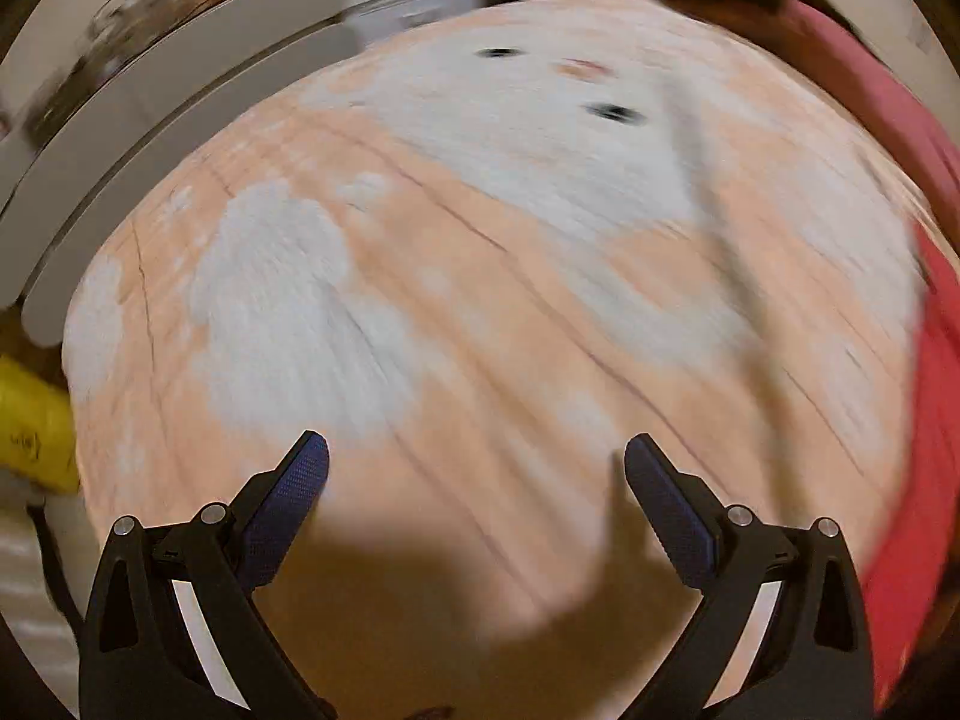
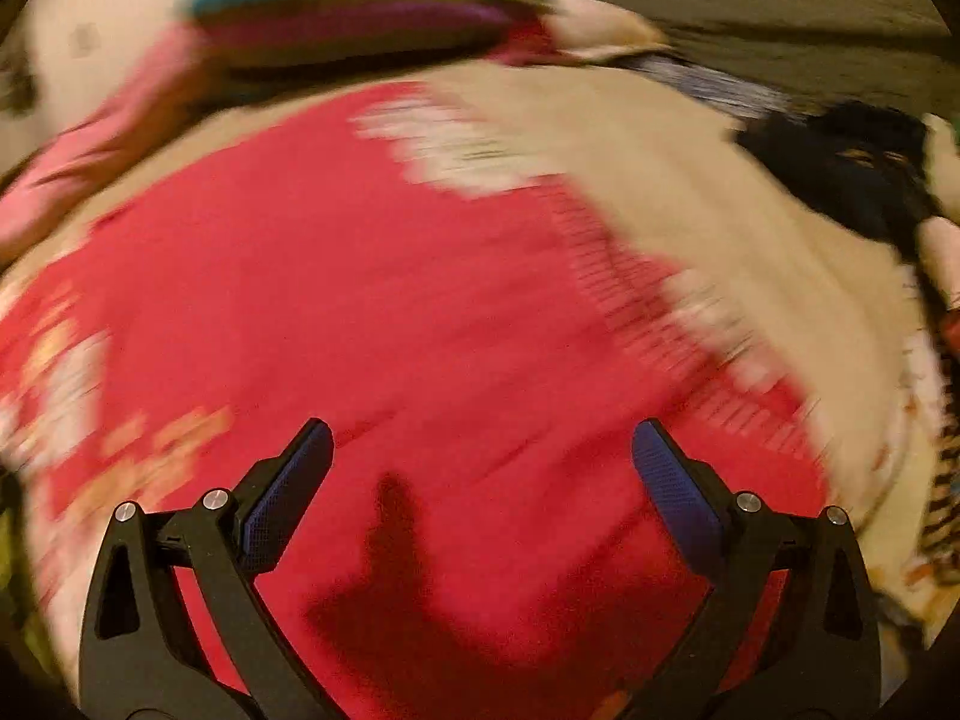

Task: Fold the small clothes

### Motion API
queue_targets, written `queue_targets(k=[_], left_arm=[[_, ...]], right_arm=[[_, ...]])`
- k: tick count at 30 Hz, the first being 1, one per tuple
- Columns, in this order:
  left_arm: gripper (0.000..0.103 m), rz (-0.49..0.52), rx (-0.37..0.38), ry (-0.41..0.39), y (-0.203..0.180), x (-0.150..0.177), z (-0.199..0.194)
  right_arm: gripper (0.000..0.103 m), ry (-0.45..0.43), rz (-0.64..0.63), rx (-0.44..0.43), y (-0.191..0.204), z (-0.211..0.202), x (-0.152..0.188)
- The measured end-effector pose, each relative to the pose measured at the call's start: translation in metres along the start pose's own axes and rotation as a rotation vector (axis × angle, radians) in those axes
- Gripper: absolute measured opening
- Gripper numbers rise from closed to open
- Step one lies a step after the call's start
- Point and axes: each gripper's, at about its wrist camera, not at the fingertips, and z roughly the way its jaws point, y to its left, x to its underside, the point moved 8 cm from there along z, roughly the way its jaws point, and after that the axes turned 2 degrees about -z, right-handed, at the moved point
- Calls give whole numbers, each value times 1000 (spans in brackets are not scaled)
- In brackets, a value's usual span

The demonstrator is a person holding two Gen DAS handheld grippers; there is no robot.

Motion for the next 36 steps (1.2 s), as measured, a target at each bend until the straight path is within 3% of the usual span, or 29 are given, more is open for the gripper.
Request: queue_targets(k=[3, 5, 7, 9, 12, 36], left_arm=[[99, 8, -13, -81, 9, -25, 30], [99, 27, -26, -196, 5, -26, 29], [99, 40, -48, -215, 1, -27, 26], [99, 47, -58, -208, -2, -27, 29], [99, 37, -44, -206, -2, -25, 28], [99, 37, -44, -209, 8, -23, 27]], right_arm=[[94, -16, 81, 166, -62, 35, -40], [94, -14, 142, 226, -94, 51, -57], [94, 43, 221, 227, -121, 82, -67], [95, 138, 283, 263, -137, 124, -55], [95, 60, 307, 265, -142, 119, -56], [95, 75, 314, 253, -134, 125, -62]])
